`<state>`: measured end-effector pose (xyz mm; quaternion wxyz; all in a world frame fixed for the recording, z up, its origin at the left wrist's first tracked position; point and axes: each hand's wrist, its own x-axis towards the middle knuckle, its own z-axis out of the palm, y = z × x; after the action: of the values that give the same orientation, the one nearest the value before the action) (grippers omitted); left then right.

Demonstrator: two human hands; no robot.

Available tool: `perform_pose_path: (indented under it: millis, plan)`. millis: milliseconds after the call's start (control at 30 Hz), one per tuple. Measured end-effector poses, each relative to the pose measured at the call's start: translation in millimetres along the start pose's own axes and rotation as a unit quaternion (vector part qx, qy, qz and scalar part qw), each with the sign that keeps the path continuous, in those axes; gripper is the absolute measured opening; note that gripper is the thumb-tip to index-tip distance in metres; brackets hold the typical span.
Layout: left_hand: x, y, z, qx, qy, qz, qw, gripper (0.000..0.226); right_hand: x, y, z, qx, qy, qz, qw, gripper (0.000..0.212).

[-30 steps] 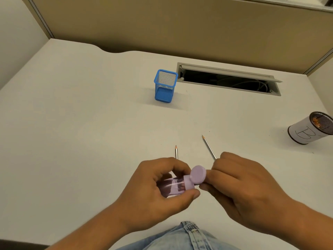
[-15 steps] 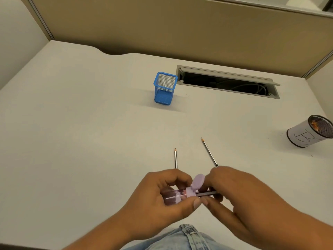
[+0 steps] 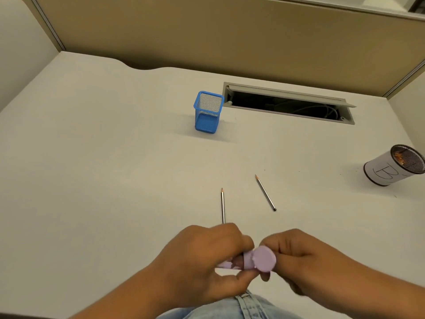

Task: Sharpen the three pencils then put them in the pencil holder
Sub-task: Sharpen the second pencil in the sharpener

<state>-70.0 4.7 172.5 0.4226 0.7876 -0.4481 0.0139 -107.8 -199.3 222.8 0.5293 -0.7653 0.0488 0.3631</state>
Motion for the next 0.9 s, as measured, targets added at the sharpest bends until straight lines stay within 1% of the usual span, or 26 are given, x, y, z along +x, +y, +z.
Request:
perform_pose_path:
  millis: [67,100,133,200,267,300,333,367,400,433,467,500,533,567,600,633,667,733,833,900]
  plan:
    - [1.8,1.1,0.4,-0.093,0.013,-0.086,0.992,0.019,-1.9,2.0,-0.1,-0.113,0.065,-0.101,0.986,0.034]
    - [2.4,1.4,1.4,-0.131,0.022,-0.115,0.985,0.019,-3.4,4.2,-1.7,-0.167,0.098,-0.147,0.970,0.033]
    - [2.9,1.9,2.0,-0.160,0.030,-0.137,0.977,0.018,-4.4,7.7,-4.4,-0.246,0.131,-0.193,0.941,0.031]
    - [4.0,3.5,1.6,-0.211,0.041,-0.177,0.960,0.011,-4.3,7.2,-11.3,-0.403,0.184,-0.264,0.857,0.022]
    - [4.4,5.6,1.4,-0.282,0.040,-0.218,0.933,0.007,-0.7,7.2,-15.3,-0.511,0.198,-0.315,0.775,0.026]
    - [4.6,6.6,1.6,-0.309,0.038,-0.228,0.923,0.007,1.5,7.3,-15.9,-0.538,0.203,-0.331,0.749,0.029]
    - [5.0,7.3,1.8,-0.313,0.039,-0.226,0.922,0.006,3.8,7.2,-15.8,-0.545,0.207,-0.343,0.736,0.031]
    - [5.3,7.0,1.8,-0.283,0.046,-0.206,0.936,0.006,4.1,7.0,-14.5,-0.534,0.203,-0.340,0.747,0.032]
    - [4.8,5.2,1.0,-0.226,0.052,-0.169,0.958,0.007,4.3,7.4,-11.9,-0.505,0.194,-0.324,0.776,0.031]
    - [4.6,2.4,-0.3,-0.148,0.052,-0.119,0.980,0.009,5.8,8.3,-8.5,-0.450,0.181,-0.295,0.823,0.030]
    - [4.1,-0.8,-1.9,-0.057,0.044,-0.055,0.996,0.012,8.2,8.7,-5.8,-0.367,0.157,-0.239,0.885,0.031]
    - [3.0,-5.0,-3.5,0.032,0.032,0.015,0.999,0.015,9.6,7.4,-3.8,-0.252,0.115,-0.152,0.949,0.033]
    - [0.7,-9.5,-3.8,0.106,0.021,0.083,0.991,0.018,10.5,6.3,-3.0,-0.119,0.067,-0.046,0.990,0.036]
    - [-1.9,-12.5,-4.2,0.156,0.013,0.135,0.978,0.020,11.2,4.1,-2.6,0.015,0.010,0.071,0.997,0.039]
    - [-4.1,-14.9,-4.3,0.184,0.008,0.168,0.968,0.022,11.5,1.7,-2.8,0.114,-0.038,0.158,0.980,0.042]
    - [-5.9,-17.4,-3.8,0.195,0.009,0.188,0.963,0.024,11.3,0.9,-3.9,0.162,-0.069,0.202,0.963,0.045]
    - [-7.9,-19.4,-3.2,0.196,0.016,0.194,0.961,0.025,10.7,1.3,-5.1,0.175,-0.086,0.219,0.956,0.046]
    - [-12.1,-23.4,-3.8,0.175,0.045,0.161,0.970,0.027,10.3,2.9,-9.3,0.161,-0.082,0.203,0.962,0.046]
    - [-15.2,-30.2,-5.3,0.095,0.095,0.052,0.990,0.021,13.9,9.1,-16.7,0.154,-0.008,0.145,0.977,0.043]
    - [-13.6,-30.9,-5.4,0.036,0.126,-0.026,0.991,0.017,19.9,16.4,-20.8,0.156,0.054,0.109,0.980,0.040]
